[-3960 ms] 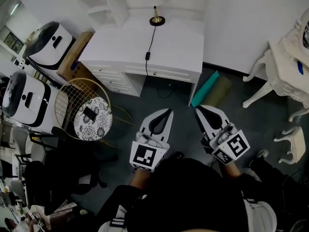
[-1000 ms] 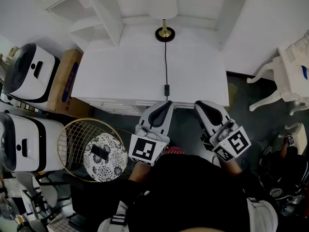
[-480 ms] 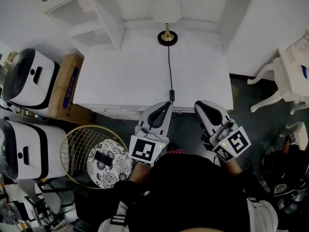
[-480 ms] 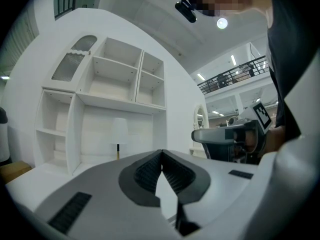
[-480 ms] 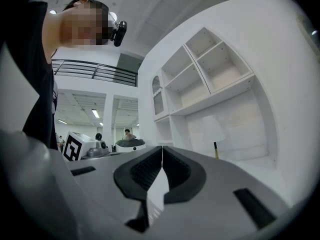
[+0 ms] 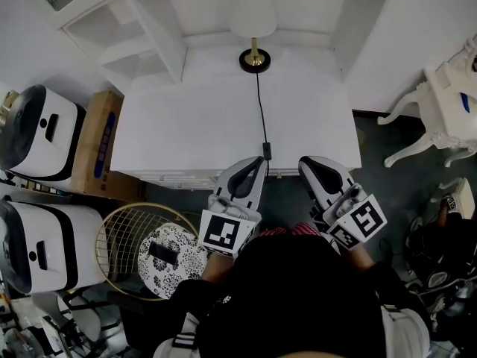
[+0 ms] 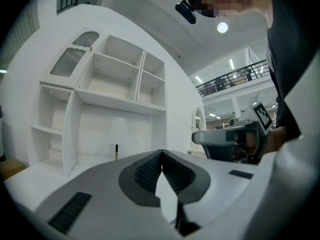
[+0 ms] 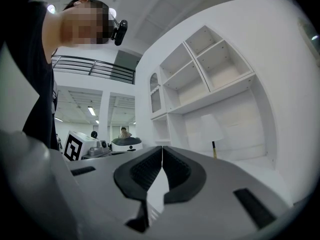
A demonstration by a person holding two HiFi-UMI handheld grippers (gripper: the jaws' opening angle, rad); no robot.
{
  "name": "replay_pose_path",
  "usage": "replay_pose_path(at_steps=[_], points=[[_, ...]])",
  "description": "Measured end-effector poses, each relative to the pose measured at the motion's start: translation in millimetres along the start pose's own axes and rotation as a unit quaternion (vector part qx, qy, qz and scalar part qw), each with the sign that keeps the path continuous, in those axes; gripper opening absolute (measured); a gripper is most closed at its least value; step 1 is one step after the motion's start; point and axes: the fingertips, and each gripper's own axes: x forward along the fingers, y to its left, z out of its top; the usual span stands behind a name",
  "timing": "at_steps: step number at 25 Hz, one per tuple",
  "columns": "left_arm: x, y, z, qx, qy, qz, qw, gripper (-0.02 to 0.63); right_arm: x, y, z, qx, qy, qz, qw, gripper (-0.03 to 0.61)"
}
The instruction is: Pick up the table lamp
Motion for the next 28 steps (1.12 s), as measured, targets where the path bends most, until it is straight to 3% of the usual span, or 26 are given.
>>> replay_pose_path(at_steps=[14,28], points=[[-4.7,21.2,-5.4,-0.011,0.003,0.024,0.9996,0.012,22.4,-6.3,3.0,-0.001,0.003,0.010,1.000,0.015],[47.3,59.2,-1.0,-0.001,0.007,0.032,0.9995,0.012,73.7,-52.9,5.0,0.002,-0.003,0.031,1.000,0.015]])
